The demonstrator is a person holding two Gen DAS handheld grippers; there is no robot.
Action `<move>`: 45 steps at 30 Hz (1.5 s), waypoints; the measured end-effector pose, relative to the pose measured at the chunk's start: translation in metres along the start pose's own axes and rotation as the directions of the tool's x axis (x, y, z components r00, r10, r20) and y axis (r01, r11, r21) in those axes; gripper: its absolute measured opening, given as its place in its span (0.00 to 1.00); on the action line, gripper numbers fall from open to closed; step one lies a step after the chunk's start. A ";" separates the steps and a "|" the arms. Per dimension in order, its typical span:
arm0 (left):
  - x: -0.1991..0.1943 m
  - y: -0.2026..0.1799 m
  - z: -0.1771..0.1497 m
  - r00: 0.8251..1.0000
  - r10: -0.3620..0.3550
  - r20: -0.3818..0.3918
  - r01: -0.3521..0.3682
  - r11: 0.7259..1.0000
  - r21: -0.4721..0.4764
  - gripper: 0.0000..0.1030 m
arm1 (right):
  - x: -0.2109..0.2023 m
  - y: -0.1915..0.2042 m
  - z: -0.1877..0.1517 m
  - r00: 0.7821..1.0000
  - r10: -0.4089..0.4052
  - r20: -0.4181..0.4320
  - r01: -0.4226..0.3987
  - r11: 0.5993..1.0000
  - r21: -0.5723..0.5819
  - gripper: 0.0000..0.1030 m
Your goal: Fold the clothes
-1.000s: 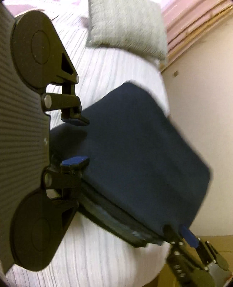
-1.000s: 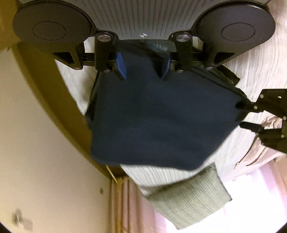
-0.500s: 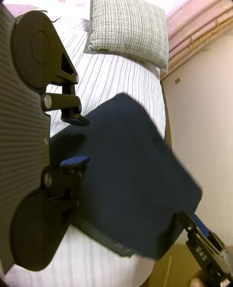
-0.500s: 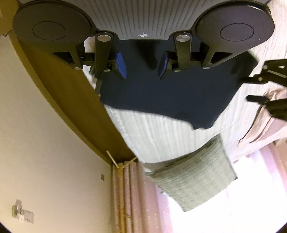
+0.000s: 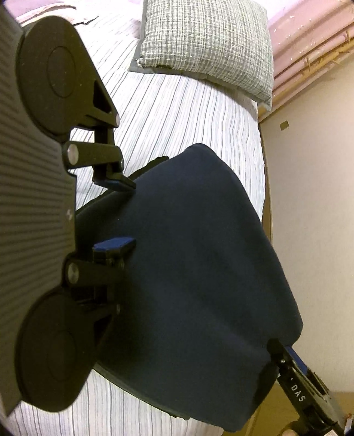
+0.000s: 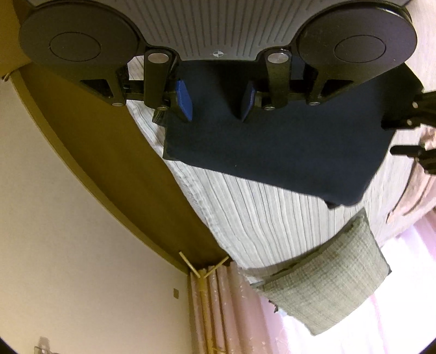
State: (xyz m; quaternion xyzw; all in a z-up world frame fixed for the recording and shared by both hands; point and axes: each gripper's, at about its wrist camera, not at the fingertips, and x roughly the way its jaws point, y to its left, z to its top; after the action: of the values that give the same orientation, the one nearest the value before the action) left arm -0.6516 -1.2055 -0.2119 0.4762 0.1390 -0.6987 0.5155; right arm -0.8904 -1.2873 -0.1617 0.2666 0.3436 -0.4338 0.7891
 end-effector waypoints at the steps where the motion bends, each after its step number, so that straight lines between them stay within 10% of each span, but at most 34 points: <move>1: -0.003 0.000 -0.001 1.000 0.001 0.004 -0.001 1.000 0.002 0.32 | -0.004 0.003 -0.001 1.000 -0.003 0.017 0.003 1.000 0.006 0.42; 16: -0.039 -0.024 -0.034 1.000 -0.027 0.001 0.027 0.999 -0.037 0.35 | -0.045 0.036 -0.066 0.999 0.039 0.005 -0.039 0.997 0.065 0.42; 20: -0.061 -0.020 -0.040 1.000 -0.005 0.006 0.006 0.994 -0.111 0.51 | -0.066 0.047 -0.080 0.999 0.034 -0.001 -0.034 0.997 0.074 0.42; 24: -0.089 -0.024 -0.060 1.000 0.008 -0.004 -0.009 0.973 -0.231 0.69 | -0.080 0.064 -0.108 1.000 0.006 -0.026 -0.004 0.995 0.097 0.84; 31: -0.129 -0.038 -0.093 0.999 0.014 -0.041 -0.031 0.894 -0.448 0.86 | -0.111 0.091 -0.136 0.998 -0.019 -0.056 0.024 0.996 0.082 0.84; 45: -0.210 -0.058 -0.122 0.994 -0.085 0.072 0.104 0.940 -0.325 0.85 | -0.206 0.151 -0.170 0.983 -0.181 0.016 0.175 0.967 0.183 0.84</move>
State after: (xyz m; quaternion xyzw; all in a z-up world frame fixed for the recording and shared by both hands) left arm -0.6345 -0.9737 -0.1210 0.3563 0.2613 -0.7031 0.5571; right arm -0.8919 -0.9889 -0.0892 0.2984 0.3125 -0.5366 0.7248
